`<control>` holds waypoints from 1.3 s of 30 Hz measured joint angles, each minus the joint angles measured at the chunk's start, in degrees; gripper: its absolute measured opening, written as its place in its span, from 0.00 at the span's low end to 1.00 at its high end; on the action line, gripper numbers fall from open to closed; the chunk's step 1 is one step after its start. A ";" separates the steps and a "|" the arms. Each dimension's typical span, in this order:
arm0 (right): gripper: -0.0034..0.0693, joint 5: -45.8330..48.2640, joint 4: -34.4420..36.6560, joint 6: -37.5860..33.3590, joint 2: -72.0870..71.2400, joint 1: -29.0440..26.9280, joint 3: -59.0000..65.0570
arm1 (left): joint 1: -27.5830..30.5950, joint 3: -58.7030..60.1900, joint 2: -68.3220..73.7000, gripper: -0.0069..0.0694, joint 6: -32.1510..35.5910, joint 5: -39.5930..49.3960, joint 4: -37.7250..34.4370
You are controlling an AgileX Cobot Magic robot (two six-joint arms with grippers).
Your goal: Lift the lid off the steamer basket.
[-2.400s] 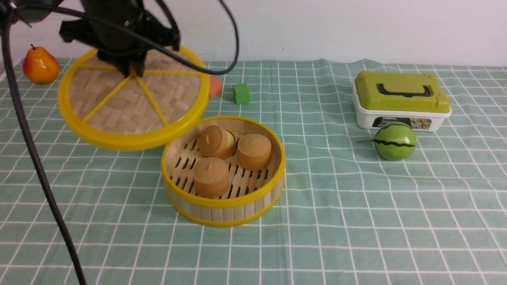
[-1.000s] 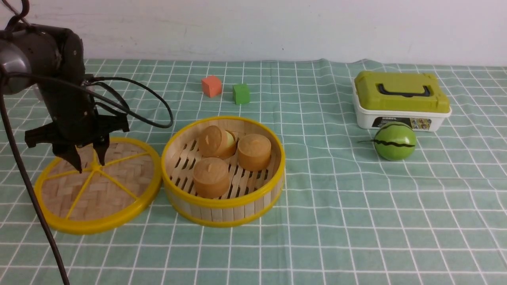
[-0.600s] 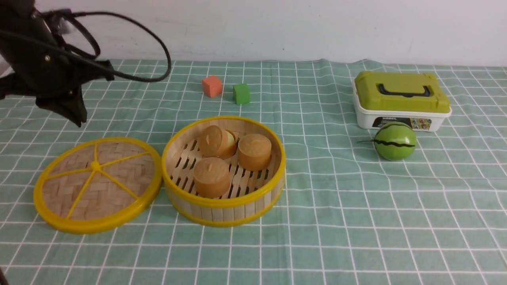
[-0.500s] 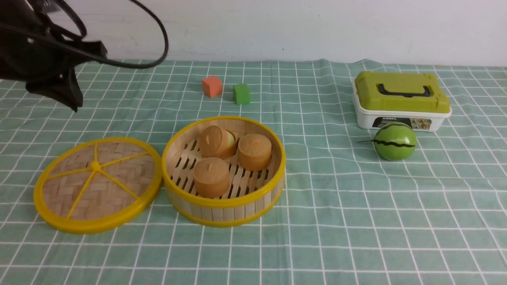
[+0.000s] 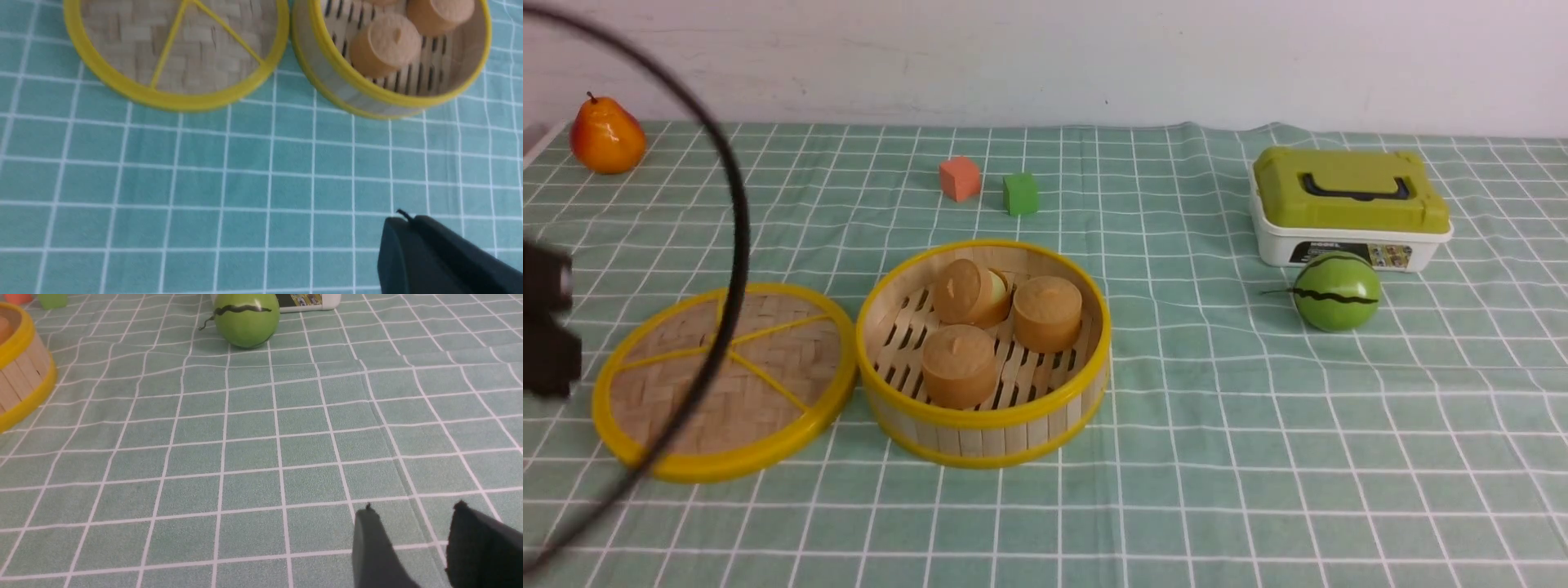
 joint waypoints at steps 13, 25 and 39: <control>0.38 0.00 0.00 0.00 0.00 0.00 0.00 | 0.00 35.13 -47.96 0.07 4.23 -25.30 -6.78; 0.38 0.00 0.00 0.00 0.00 0.00 0.00 | 0.05 36.49 -48.37 0.07 4.39 -33.40 -9.64; 0.38 0.00 0.00 0.00 0.00 0.00 0.00 | 0.05 36.84 -48.37 0.08 4.46 -32.76 -9.62</control>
